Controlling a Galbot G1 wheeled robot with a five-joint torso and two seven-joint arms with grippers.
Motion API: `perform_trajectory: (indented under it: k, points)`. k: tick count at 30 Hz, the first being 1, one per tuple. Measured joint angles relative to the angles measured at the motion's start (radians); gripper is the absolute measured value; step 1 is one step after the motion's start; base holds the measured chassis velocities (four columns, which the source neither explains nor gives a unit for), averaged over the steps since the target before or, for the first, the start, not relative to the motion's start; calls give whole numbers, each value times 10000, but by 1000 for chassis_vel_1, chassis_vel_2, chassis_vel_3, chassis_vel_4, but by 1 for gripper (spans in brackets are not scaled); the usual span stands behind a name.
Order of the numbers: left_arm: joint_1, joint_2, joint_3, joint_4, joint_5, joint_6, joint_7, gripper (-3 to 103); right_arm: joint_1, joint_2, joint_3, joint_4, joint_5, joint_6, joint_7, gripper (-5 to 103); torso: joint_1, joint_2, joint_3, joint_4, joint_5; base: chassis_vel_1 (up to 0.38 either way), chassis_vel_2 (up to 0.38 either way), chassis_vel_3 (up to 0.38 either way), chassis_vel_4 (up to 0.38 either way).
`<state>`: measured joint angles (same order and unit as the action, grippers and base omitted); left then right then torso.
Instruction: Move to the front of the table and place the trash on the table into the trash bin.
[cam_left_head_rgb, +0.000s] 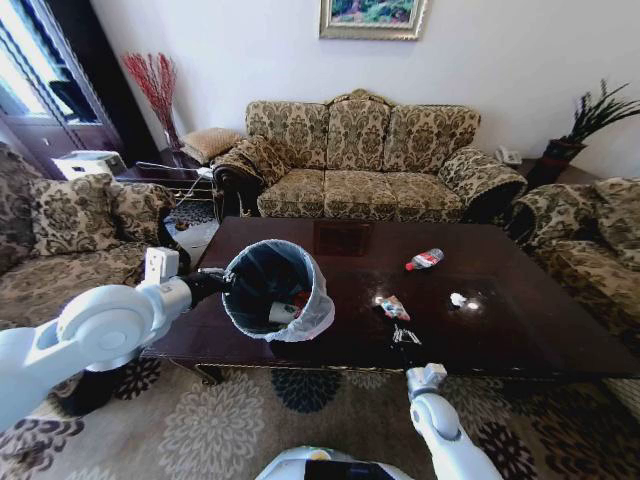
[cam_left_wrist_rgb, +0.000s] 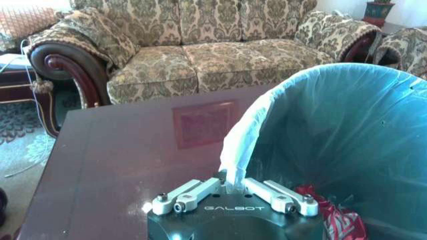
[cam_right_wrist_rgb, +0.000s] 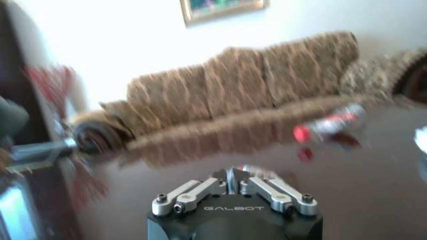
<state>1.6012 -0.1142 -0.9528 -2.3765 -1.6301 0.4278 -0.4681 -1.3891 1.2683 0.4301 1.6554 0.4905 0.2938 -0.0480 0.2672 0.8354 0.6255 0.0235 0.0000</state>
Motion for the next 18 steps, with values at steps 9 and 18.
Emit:
perform_trajectory:
  k: [9,18]
  points:
    - [86,37,12,-13,76,-43,41,0,948,10,296,-586,-97,-694,645,44,1,0,1,1,0,0,0,0,0]
    - [91,15,9,67,138,-100,77,0,1499,137,21,-1321,-590,-967,987,71,1,-1,1,2,1,0,0,0,0]
